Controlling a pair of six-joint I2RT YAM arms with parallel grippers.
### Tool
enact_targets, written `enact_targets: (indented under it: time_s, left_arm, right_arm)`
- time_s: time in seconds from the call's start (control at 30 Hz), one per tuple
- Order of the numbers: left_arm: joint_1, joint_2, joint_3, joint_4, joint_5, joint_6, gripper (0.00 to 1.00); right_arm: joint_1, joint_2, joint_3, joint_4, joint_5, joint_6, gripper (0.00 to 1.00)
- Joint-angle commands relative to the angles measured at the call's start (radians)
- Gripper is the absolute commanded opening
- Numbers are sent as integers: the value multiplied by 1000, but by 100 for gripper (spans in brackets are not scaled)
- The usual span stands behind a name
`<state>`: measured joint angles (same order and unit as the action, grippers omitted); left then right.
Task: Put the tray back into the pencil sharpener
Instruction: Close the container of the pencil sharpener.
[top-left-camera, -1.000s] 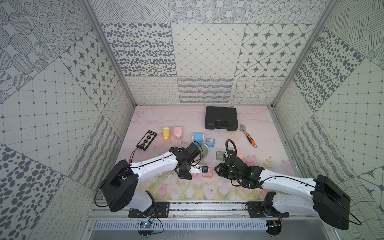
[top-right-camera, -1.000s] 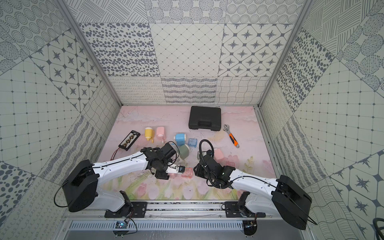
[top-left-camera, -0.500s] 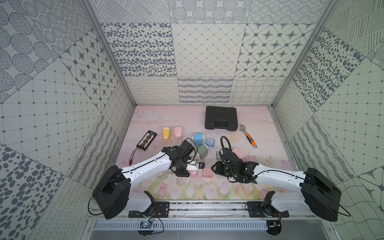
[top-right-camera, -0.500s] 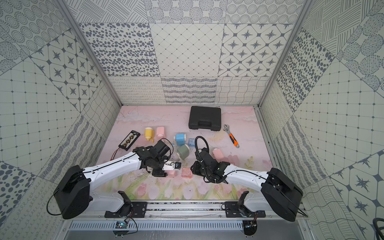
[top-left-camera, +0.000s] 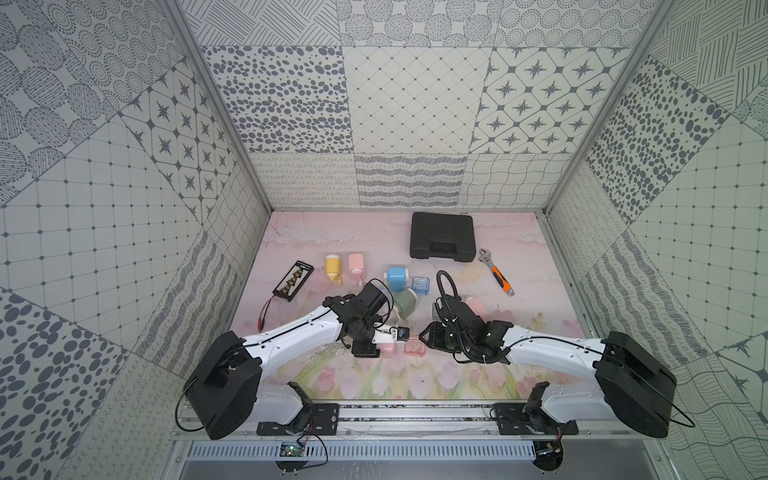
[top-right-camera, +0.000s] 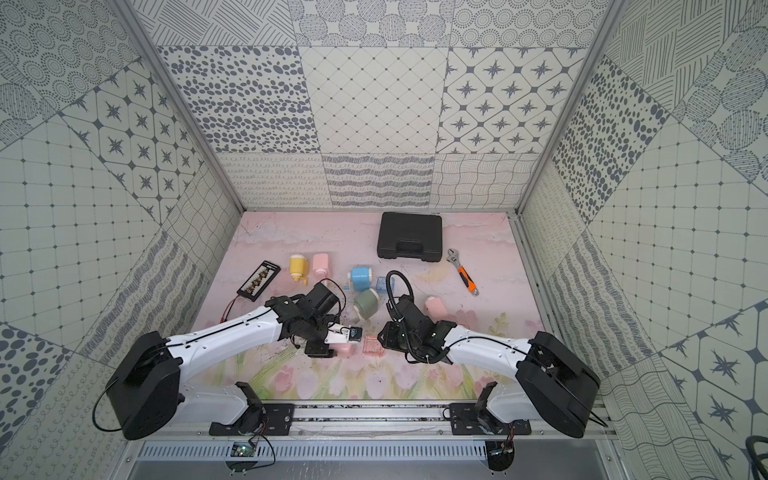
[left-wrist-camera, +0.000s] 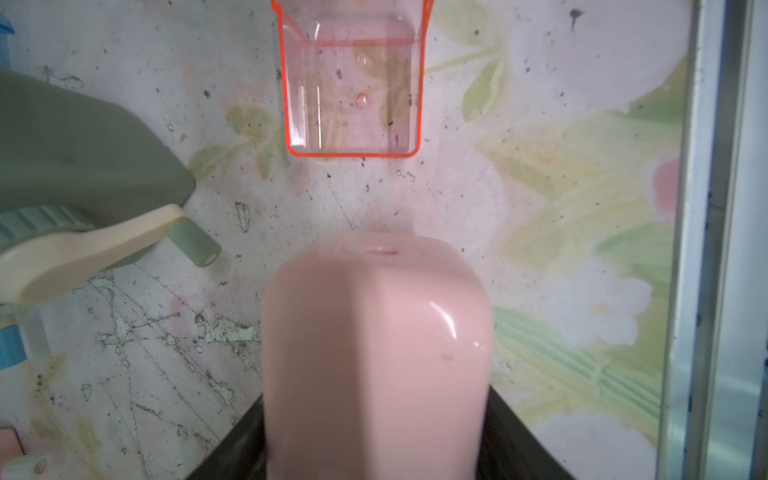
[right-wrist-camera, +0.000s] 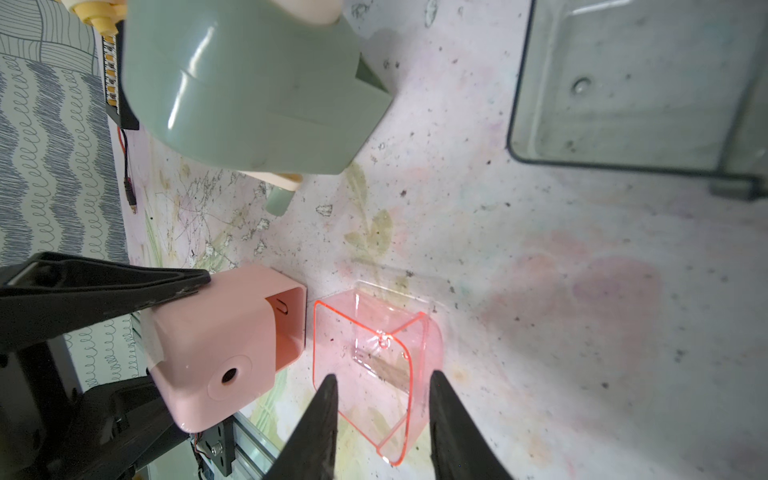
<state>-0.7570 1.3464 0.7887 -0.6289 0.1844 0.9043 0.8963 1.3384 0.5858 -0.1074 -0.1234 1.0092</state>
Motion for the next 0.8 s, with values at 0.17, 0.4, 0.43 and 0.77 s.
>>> enact_targets:
  time_s: [0.17, 0.4, 0.43, 0.77]
  left_arm:
    - [-19, 26, -1, 61, 11, -43, 40]
    - [-30, 28, -3, 119, 17, -95, 34]
    - [-31, 29, -1, 128, 20, -106, 33]
    - [-56, 35, 4, 169, 12, -157, 30]
  right_arm:
    - [15, 33, 5, 38, -27, -14, 31]
    - [26, 50, 11, 21, -13, -12, 30]
    - [26, 48, 8, 24, -13, -10, 29]
    - [47, 126, 64, 91, -73, -26, 25]
